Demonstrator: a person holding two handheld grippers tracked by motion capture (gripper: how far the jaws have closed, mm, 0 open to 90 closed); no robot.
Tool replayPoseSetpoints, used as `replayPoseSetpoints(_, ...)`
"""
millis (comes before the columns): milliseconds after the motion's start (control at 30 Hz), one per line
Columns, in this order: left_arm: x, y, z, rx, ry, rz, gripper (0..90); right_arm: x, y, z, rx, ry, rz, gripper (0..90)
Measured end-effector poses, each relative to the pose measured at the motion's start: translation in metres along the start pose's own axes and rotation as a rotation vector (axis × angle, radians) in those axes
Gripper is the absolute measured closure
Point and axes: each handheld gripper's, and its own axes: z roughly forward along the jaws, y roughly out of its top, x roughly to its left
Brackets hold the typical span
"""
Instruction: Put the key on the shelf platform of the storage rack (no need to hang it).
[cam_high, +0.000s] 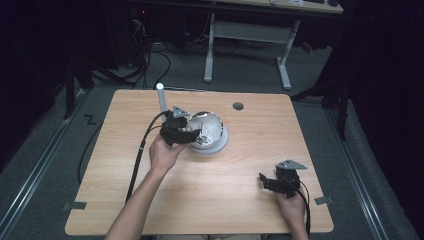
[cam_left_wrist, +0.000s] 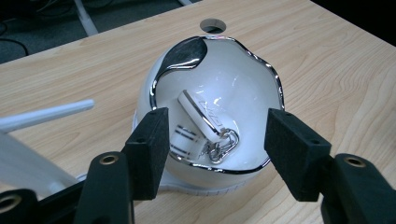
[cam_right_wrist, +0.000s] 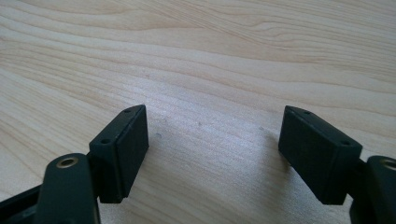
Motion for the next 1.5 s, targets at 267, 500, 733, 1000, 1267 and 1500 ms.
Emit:
replayPoseSetpoints(267, 0.004, -0.009, -0.012, -0.027, -0.007, -0.022, 40.9, 0.0, 0.0, 0.0, 0.0, 0.0, 0.001, 24.6)
replayPoseSetpoints(500, 0.007, -0.014, -0.026, -0.057, 0.005, -0.033, 40.6, 0.0, 0.0, 0.0, 0.0, 0.0, 0.001, 24.6)
replayPoseSetpoints(733, 0.013, -0.022, -0.038, -0.077, 0.04, -0.034, 40.4, 0.0, 0.0, 0.0, 0.0, -0.001, 0.001, 24.6)
replayPoseSetpoints(1000, 0.019, -0.028, -0.051, -0.1, 0.025, -0.058, 38.9, 0.0, 0.0, 0.0, 0.0, 0.0, 0.001, 24.6)
replayPoseSetpoints(1267, 0.02, -0.036, -0.064, -0.117, 0.025, -0.06, 37.4, 0.0, 0.0, 0.0, 0.0, -0.001, 0.002, 24.6)
replayPoseSetpoints(1500, 0.024, -0.047, -0.075, -0.129, 0.029, -0.082, 35.4, 0.0, 0.0, 0.0, 0.0, -0.001, -0.001, 24.6)
